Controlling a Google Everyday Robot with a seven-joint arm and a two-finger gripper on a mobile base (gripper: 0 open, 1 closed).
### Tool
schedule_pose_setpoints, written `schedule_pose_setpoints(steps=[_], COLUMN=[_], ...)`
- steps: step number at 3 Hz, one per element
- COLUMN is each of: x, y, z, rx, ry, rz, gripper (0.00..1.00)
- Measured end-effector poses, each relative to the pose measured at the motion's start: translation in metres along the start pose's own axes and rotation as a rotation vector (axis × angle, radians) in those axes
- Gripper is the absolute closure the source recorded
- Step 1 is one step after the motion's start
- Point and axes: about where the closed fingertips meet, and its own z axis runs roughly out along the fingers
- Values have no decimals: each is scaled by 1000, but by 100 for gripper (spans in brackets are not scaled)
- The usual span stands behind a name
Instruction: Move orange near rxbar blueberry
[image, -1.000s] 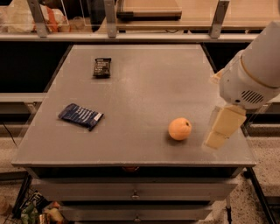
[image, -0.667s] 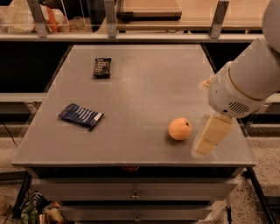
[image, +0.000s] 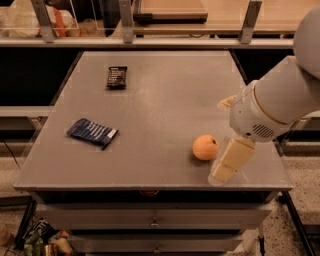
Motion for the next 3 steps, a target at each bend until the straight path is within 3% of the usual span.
schedule_pose_setpoints(steps=[1,2,3], x=[-7,-17,-19], y=[5,5,4], z=[11,18,21], rx=[-24,-38,-44], ry=[-40,-66,-81], rz=[-21,-60,-83], gripper=[0,16,40])
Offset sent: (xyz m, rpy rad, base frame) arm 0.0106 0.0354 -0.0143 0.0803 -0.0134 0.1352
